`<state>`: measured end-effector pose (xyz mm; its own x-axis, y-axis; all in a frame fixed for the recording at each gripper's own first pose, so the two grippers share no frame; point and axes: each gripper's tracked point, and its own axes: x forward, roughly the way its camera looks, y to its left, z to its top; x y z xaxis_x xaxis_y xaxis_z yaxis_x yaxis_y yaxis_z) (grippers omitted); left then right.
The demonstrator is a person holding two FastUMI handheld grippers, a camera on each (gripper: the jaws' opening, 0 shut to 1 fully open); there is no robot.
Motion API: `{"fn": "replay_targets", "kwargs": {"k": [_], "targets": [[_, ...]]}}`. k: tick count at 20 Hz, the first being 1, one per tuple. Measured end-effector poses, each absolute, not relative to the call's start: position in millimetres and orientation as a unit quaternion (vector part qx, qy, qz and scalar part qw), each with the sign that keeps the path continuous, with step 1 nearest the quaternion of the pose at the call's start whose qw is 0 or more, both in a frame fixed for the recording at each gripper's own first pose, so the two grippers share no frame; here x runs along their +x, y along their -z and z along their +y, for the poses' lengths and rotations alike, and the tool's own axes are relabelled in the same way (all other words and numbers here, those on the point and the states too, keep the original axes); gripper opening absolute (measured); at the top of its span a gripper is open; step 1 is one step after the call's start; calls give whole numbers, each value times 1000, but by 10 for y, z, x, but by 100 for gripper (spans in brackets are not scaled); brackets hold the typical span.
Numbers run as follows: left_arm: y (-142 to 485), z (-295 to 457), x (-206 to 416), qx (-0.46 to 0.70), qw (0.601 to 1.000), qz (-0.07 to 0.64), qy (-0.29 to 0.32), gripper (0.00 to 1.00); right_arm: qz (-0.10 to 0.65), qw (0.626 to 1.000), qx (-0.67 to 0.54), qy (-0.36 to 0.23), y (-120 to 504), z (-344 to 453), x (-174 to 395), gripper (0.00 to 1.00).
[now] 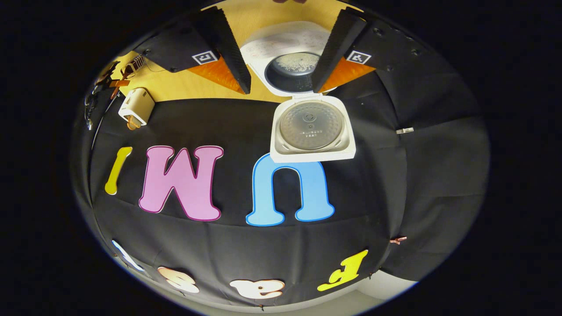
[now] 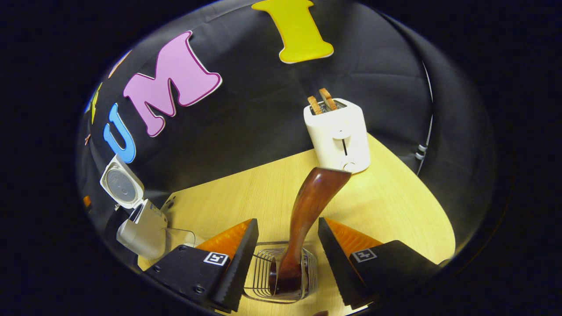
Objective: Close the left gripper, press the button to open the rice cooker; take a wooden spoon from the chopstick holder with the right hand, scoop a spoonful of rice and pour it into the rice cooker, then put the wooden spoon back into the chopstick holder.
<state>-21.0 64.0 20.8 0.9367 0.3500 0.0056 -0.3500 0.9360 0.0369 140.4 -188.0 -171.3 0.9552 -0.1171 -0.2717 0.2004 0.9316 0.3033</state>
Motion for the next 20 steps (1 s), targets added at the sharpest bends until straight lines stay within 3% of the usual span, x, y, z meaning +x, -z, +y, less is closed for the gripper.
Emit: {"fn": "replay_targets", "kwargs": {"k": [4,7,8,9,10,11,20], "targets": [[-164,674,-266,14,982,6,-188,91,128,974,165,91,1797,-1896,1535,86],[-141,716,-296,18,981,11,-191,91,131,972,160,112,1863,-1994,1599,34],[-128,719,-291,20,981,13,-191,91,131,972,159,116,1867,-2005,1603,46],[-132,720,-294,22,981,14,-191,90,132,970,166,119,1885,-2017,1606,30],[-127,725,-280,22,982,15,-189,90,129,969,176,118,1850,-2015,1611,41],[-132,728,-279,22,982,15,-188,90,126,968,185,117,1853,-2000,1638,25],[-172,882,-280,18,986,1,-168,90,77,966,205,137,1391,-1990,1451,20]]}}
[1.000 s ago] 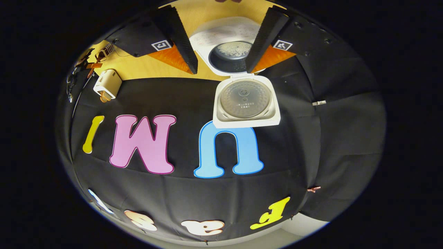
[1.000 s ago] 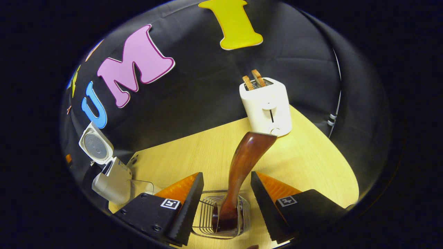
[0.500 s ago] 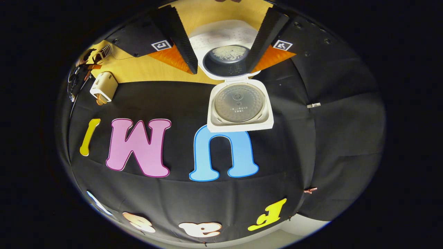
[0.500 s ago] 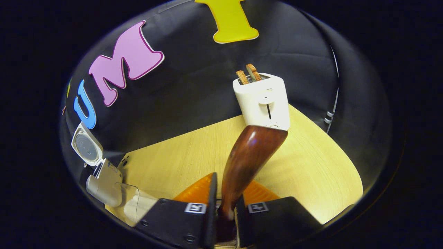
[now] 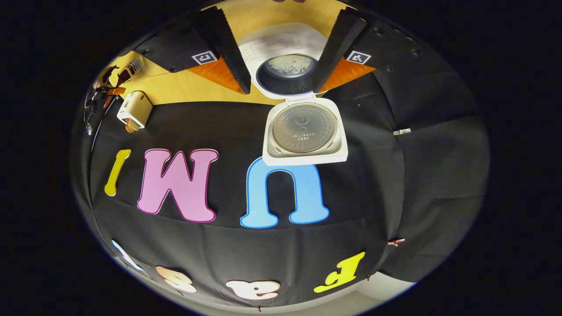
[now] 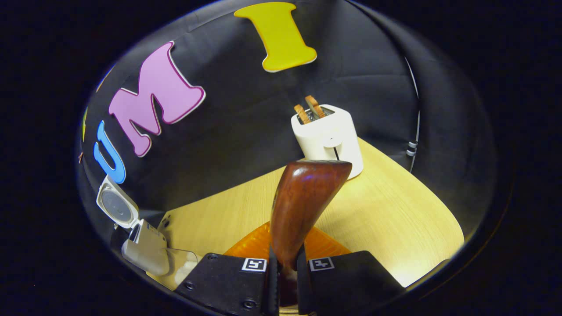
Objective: Close the left gripper, press the button to open the rice cooker; take a wooden spoon from the chopstick holder with the right hand, scoop a spoonful of rice and pour it into the rice cooker, then put the wooden spoon back into the chopstick holder.
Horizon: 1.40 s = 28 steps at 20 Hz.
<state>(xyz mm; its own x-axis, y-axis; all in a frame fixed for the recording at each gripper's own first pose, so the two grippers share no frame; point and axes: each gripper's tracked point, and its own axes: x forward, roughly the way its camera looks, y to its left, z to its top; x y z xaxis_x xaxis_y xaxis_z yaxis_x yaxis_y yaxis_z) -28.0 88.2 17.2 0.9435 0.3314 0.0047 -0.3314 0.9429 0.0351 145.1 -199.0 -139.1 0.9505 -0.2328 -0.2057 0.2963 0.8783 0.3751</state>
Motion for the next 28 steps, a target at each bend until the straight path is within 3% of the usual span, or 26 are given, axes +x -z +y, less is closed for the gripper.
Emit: {"fn": "replay_targets", "kwargs": {"k": [6,15,23,28], "targets": [[-191,1040,-229,-7,988,-15,-151,90,29,972,163,168,835,-1993,1183,20],[-235,1419,-73,-18,992,-35,-124,90,-9,988,127,90,162,-726,1158,20],[-222,1685,-66,-10,994,-33,-100,91,49,998,36,27,753,309,1545,20],[-164,1783,-77,0,996,-26,-88,90,114,990,-69,54,1394,362,1690,20]]}}
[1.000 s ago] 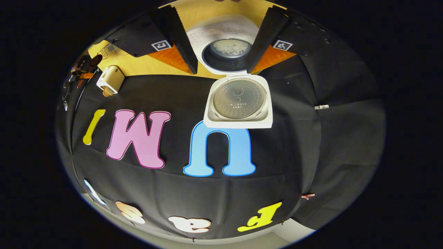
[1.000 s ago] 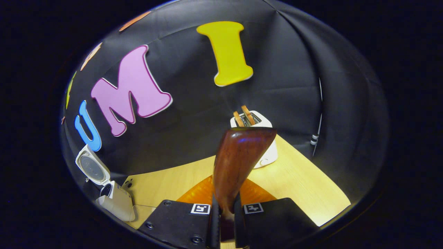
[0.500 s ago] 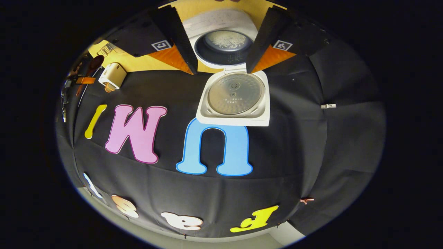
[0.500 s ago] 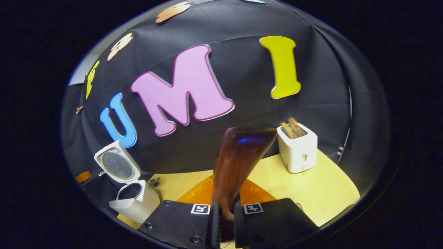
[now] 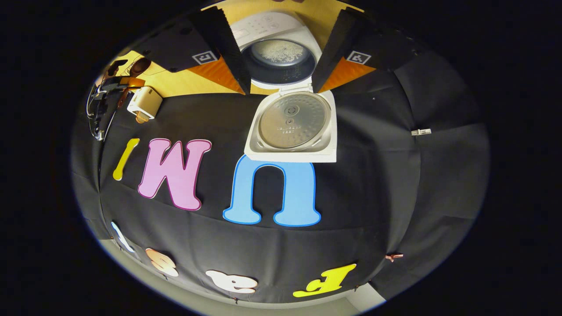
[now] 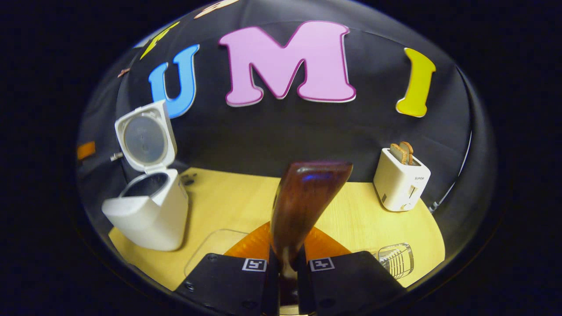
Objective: Close the left gripper, press the button to open the rice cooker; take a wooden spoon from the chopstick holder with the right hand, scoop a spoonful of rice and pour it into the rice cooker, then put the wooden spoon back into the chopstick holder.
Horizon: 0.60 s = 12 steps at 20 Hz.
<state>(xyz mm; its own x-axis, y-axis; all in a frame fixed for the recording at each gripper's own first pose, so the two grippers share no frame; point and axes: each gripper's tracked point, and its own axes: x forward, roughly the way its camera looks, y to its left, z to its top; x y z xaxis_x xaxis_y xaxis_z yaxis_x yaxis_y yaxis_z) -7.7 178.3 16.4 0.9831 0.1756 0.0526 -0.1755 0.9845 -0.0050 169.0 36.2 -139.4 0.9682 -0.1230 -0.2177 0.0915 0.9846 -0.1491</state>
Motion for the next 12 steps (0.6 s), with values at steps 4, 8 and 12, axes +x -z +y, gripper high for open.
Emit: {"fn": "replay_targets", "kwargs": {"k": [4,8,12], "targets": [[-156,1854,-19,-3,996,-30,-85,90,157,975,-134,81,1726,293,1759,20],[-155,1861,48,-7,996,-31,-78,90,209,959,-166,93,2071,322,1788,21],[-158,1858,61,-7,997,-32,-74,90,217,964,-119,95,2204,501,1822,21]]}}
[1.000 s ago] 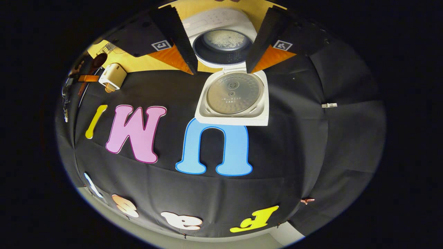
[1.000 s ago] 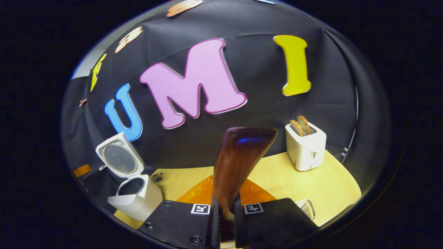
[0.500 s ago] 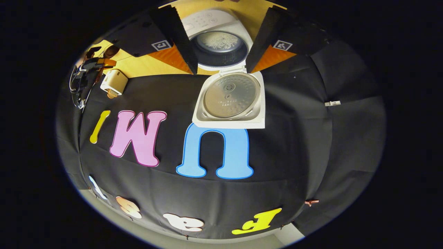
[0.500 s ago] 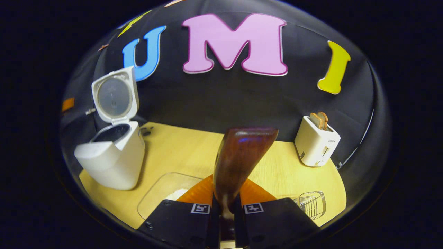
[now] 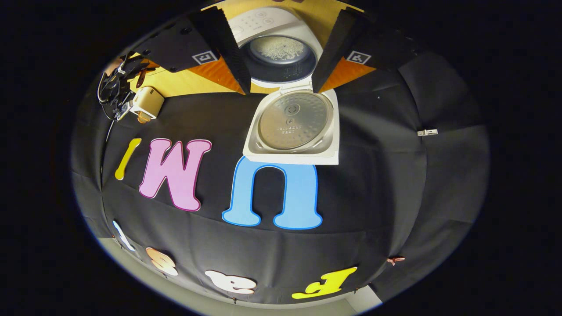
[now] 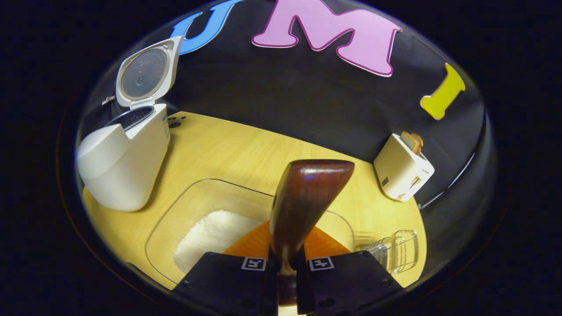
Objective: Close the left gripper, press the button to open the rice cooker; take a wooden spoon from the chopstick holder with the right hand, scoop a spoonful of rice and pour it into the rice cooker, then put the wooden spoon back into the chopstick holder.
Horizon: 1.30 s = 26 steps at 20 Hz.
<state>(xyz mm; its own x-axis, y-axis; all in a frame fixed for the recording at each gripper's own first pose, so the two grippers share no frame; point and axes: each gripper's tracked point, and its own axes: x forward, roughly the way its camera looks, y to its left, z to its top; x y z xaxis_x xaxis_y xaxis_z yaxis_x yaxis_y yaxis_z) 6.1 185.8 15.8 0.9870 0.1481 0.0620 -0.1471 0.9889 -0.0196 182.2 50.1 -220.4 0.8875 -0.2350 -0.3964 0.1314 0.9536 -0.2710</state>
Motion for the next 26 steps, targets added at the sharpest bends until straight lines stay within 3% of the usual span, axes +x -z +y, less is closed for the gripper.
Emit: {"fn": "replay_targets", "kwargs": {"k": [6,12,26], "targets": [[-148,1963,-5,-12,996,-32,-83,91,201,974,39,95,2179,784,1889,20],[-130,1986,-45,-21,995,-35,-86,94,177,949,242,98,2153,722,1844,20],[-203,1925,-83,-21,996,-47,-75,94,76,915,381,104,1337,217,1555,21]]}}
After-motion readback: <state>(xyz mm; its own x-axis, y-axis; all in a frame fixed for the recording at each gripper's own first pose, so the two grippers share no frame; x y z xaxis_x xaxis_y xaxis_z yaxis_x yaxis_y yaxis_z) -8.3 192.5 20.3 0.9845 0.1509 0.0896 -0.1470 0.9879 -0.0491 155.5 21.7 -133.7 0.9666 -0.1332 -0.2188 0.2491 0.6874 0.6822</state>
